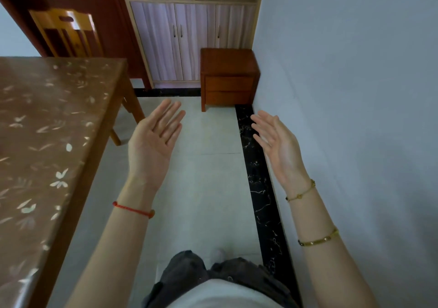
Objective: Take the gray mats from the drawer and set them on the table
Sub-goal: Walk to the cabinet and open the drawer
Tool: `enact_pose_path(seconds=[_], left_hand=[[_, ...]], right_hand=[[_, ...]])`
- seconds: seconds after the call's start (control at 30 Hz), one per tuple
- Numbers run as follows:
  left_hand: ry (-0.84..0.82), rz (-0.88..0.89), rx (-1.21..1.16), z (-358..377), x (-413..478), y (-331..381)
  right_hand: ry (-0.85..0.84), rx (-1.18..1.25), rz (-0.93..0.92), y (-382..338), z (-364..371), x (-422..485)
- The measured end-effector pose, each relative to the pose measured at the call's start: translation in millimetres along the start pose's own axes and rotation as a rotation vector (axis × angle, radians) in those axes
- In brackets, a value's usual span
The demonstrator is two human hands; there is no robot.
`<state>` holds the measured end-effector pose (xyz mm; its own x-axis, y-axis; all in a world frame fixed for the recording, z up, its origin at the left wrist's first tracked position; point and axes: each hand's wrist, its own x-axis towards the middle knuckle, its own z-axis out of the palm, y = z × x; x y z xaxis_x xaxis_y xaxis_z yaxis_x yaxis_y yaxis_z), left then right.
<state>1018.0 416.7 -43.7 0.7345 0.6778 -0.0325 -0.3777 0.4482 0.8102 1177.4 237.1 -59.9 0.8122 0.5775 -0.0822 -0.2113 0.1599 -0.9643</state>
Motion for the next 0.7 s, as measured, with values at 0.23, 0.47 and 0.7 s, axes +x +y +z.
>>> enact_pose_path(seconds=[0.23,0.47,0.7], left_hand=[[0.054,-0.006,-0.001,11,91,-19],[0.076,-0.022,0.009,11,217,-41],[0.032,-0.026,0.011,21,369,-38]], right_hand=[[-0.027,-0.016,0.042,3,-6,99],[-0.025,-0.025,0.061,14,-6,221],[-0.016,-0.037,0.050,2,9,368]])
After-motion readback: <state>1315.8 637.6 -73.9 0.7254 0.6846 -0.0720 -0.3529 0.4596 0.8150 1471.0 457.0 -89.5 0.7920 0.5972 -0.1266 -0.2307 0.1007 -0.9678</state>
